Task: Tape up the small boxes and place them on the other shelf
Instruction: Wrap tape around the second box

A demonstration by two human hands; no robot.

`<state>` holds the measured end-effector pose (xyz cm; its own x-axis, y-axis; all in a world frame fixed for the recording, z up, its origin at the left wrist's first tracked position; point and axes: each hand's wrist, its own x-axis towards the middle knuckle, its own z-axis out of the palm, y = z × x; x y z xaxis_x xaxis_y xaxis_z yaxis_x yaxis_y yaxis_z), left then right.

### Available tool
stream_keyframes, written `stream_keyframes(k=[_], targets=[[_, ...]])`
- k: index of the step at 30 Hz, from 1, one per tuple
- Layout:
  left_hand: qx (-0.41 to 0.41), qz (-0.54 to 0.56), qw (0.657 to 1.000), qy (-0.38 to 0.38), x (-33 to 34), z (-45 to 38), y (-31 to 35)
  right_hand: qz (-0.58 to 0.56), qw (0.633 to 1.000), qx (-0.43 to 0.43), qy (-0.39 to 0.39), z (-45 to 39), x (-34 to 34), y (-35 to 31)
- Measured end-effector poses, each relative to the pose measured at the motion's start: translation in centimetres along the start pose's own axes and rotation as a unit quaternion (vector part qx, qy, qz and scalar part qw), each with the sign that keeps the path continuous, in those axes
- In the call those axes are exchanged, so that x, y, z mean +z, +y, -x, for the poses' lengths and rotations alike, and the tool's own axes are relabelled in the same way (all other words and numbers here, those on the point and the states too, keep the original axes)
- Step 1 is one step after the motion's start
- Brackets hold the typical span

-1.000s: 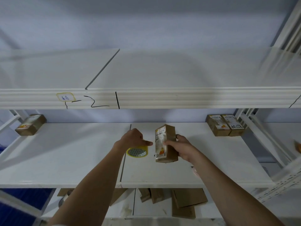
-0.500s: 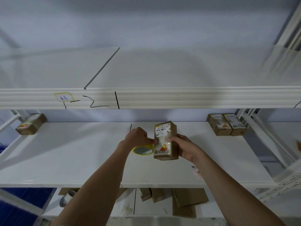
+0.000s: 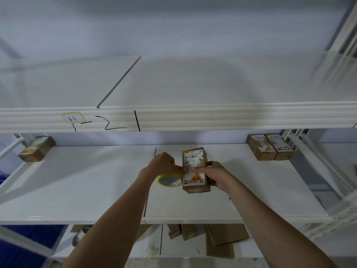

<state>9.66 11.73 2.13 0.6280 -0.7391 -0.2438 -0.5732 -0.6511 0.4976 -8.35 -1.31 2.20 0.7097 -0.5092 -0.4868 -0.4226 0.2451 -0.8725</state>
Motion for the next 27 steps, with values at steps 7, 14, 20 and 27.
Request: stream_keyframes(k=[7,14,20,27], targets=[[0.011,0.085,0.995,-0.042,-0.8,0.1,-2.3,-0.003,1.000,0.008,-0.004,0.0,-1.8,0.3],[0.008,0.064,0.998,-0.008,-0.6,-0.2,-2.1,-0.012,1.000,0.008,-0.008,-0.6,-2.0,0.6],[-0.019,-0.084,0.996,0.020,-0.7,0.3,-2.0,-0.023,1.000,-0.008,-0.018,-0.2,-2.8,0.5],[-0.026,-0.065,0.997,0.013,-0.9,0.2,-1.4,-0.069,0.997,-0.024,-0.035,0.0,-3.2,0.4]])
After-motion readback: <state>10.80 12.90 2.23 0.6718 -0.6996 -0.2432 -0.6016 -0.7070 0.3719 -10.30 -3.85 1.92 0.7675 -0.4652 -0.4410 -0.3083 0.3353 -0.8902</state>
